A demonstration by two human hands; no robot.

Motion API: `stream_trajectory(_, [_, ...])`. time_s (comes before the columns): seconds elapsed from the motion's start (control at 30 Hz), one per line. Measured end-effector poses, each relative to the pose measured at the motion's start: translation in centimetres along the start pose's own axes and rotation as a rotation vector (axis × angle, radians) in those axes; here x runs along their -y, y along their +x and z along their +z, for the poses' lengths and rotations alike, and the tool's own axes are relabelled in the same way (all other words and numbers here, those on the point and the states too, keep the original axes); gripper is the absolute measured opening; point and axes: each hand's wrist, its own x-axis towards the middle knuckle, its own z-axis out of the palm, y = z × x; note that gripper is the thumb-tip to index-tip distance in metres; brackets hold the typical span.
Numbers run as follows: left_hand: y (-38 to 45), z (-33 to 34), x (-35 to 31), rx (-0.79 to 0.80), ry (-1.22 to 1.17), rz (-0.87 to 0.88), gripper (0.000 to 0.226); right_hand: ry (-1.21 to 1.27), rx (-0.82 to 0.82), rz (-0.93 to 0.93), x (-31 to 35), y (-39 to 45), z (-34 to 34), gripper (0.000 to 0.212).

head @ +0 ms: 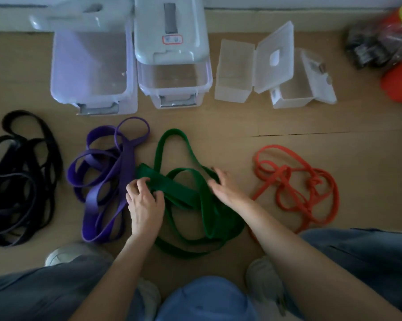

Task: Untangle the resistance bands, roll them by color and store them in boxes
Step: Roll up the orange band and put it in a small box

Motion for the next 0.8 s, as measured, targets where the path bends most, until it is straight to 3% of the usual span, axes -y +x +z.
stream_trajectory(0.07, [-0.2, 0.5, 0.0, 0.077, 0.009, -0.244, 0.046, 0.219, 0.009, 0.029, 0.0, 0.1, 1.0, 0.08])
stream_trajectory(0.13, [-0.4, 0.9, 0.4, 0.214, -0.029, -0.286, 0.053, -0.059, 0.033, 0.005, 0.6, -0.1, 2.3, 0.098])
stream_trajectory(0.17, [-0.5, 1.1, 0.4, 0.273, -0.066, -0.262, 0.058, -0.234, 0.013, -0.031, 0.9, -0.1, 3.0, 0.101])
stream_trajectory(0.23, [-0.8, 1.8, 0.1, 0.369, -0.172, -0.203, 0.064, -0.342, -0.031, -0.06, 1.2, 0.0, 3.9, 0.094])
stream_trajectory(0.3, [-0.7, 2.8, -1.0, 0.46, -0.239, -0.136, 0.061, -0.273, -0.075, -0.088, 0.7, 0.1, 3.6, 0.082])
stream_trajectory(0.4, [0.5, 3.7, -3.4, 0.538, -0.25, 0.062, 0.054, 0.08, -0.18, -0.106, -0.9, -0.7, 2.2, 0.069])
stream_trajectory(0.5, [2.0, 3.8, -4.4, 0.579, -0.179, 0.11, 0.055, 0.135, -0.218, -0.106, -1.6, -1.4, 2.2, 0.071])
stream_trajectory(0.63, [2.3, 3.1, -3.8, 0.47, -0.14, 0.107, 0.052, -0.083, -0.26, 0.067, -1.4, -0.9, 1.4, 0.075])
stream_trajectory(0.73, [1.6, 2.4, -2.6, 0.403, -0.224, 0.079, 0.056, -0.224, -0.349, 0.072, -1.8, -1.0, 0.4, 0.073])
stream_trajectory(0.8, [1.6, 2.6, -2.4, 0.41, -0.221, 0.06, 0.06, -0.175, -0.282, 0.039, -1.9, -1.3, 0.6, 0.077])
